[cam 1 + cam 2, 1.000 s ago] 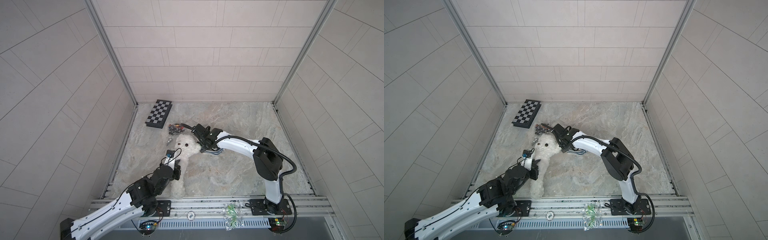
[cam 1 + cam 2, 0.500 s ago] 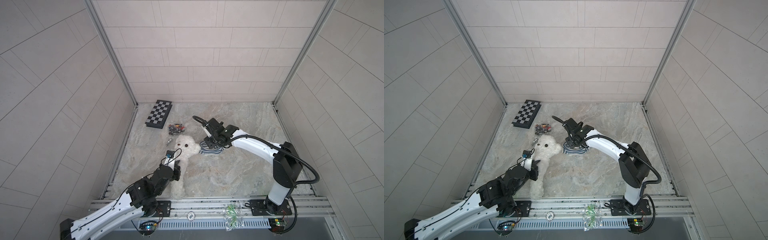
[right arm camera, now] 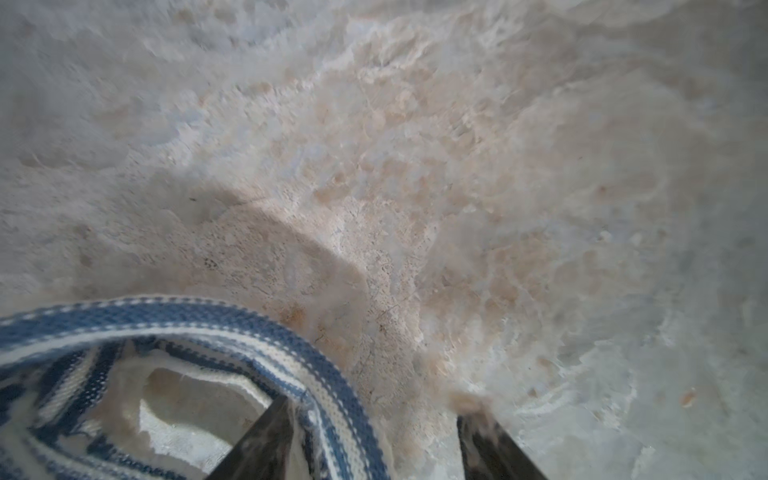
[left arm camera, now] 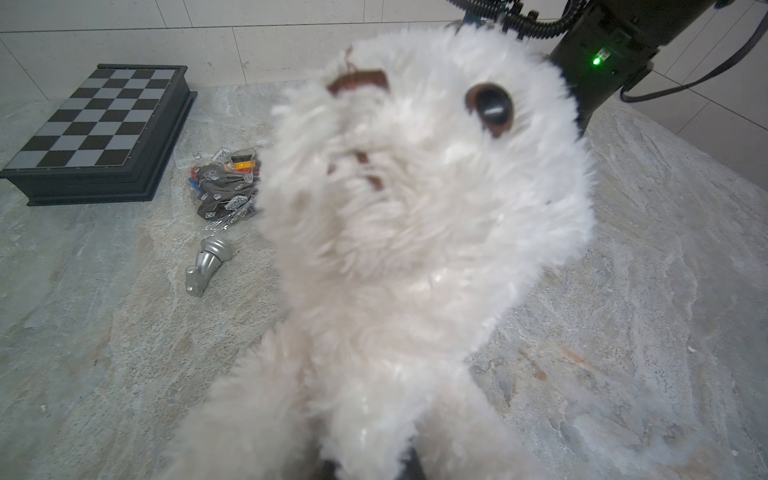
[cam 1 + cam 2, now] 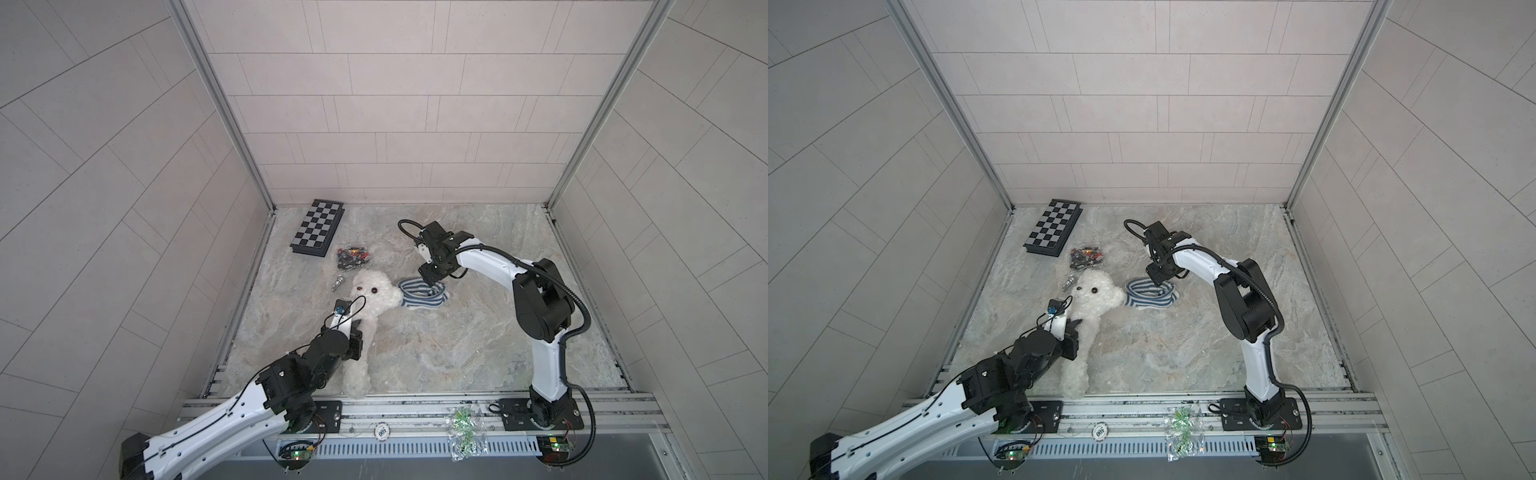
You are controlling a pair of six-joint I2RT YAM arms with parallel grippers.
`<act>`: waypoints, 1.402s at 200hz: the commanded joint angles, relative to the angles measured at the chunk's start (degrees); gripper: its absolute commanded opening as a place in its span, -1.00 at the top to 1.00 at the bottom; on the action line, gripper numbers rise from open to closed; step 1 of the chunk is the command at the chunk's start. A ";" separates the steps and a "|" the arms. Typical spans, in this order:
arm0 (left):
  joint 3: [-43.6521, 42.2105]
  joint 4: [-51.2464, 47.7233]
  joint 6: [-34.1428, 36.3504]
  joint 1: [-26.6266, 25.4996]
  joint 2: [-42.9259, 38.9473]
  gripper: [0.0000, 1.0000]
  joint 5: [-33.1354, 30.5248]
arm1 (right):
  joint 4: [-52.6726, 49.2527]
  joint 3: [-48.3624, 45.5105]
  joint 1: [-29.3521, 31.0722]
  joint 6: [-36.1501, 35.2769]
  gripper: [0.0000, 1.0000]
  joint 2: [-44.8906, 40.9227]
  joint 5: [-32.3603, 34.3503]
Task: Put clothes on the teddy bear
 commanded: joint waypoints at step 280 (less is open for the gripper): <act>4.08 2.90 3.65 1.81 4.97 1.00 2.00 | 19.26 -38.84 16.16 7.85 0.42 -31.04 14.03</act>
